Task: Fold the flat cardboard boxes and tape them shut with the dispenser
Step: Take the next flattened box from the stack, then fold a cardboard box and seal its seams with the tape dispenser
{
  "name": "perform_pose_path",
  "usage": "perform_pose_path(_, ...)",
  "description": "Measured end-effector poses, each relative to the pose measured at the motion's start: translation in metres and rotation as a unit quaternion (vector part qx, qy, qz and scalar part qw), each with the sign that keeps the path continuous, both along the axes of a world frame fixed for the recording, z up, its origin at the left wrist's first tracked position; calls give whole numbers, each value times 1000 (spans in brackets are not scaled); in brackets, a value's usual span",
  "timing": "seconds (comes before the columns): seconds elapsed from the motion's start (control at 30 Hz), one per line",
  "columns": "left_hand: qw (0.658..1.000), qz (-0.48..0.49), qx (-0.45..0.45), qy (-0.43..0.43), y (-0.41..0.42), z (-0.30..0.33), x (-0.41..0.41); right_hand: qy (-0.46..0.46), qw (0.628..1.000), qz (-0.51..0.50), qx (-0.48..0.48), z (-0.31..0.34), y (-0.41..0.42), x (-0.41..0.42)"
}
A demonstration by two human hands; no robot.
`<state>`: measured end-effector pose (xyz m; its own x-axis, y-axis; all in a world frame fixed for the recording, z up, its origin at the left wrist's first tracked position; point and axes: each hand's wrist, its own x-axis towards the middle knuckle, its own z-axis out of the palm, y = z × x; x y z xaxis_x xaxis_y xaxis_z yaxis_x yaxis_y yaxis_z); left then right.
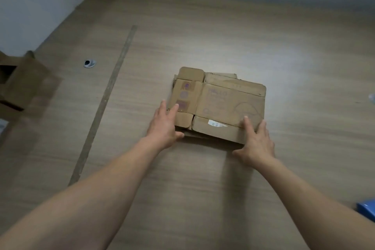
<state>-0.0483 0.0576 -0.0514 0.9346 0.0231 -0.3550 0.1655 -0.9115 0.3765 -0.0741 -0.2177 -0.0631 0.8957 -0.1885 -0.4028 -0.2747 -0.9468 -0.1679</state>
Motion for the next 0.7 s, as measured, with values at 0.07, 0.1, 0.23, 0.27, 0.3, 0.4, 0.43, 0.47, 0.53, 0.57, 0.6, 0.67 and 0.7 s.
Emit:
perform_pose_path(0.07, 1000, -18, 10, 9, -2, -4, 9, -18, 1000, -8, 24, -3, -1, 2)
perform_pose_path(0.1, 1000, -24, 13, 14, -3, -6, 12, -30, 999, -11, 31, -4, -2, 3)
perform_pose_path(0.23, 999, -18, 32, 18, -6, -7, 20, -62, 996, -36, 52, -4, -8, 4)
perform_pose_path(0.27, 999, -12, 36, 13, -7, -7, 22, -63, 996, -38, 55, -4, -9, 5)
perform_pose_path(0.3, 999, -4, 38, 6, -6, -7, 23, -64, 996, -37, 56, -3, -10, 4)
perform_pose_path(0.4, 999, 5, 40, -30, -6, -3, 25, -98, 992, -24, 74, 1, -16, 0)
perform_pose_path(0.43, 998, 6, 34, -45, -6, 0, 25, -122, 989, -18, 86, 4, -18, -3)
perform_pose_path(0.47, 998, 11, 21, -59, -6, 4, 24, -148, 983, -15, 104, 7, -21, -5)
perform_pose_path(0.53, 996, 36, -27, -83, -9, 16, 22, -195, 969, -20, 150, 17, -25, -8)
perform_pose_path(0.57, 992, 47, -56, -98, -12, 22, 21, -217, 961, -23, 171, 23, -26, -8)
perform_pose_path(0.6, 987, 54, -85, -122, -15, 29, 19, -242, 952, -26, 188, 31, -28, -6)
perform_pose_path(0.67, 974, 61, -122, -179, -27, 50, 15, -301, 925, -43, 228, 49, -31, -2)
perform_pose_path(0.7, 969, 65, -123, -203, -35, 63, 12, -327, 909, -62, 249, 62, -33, 1)
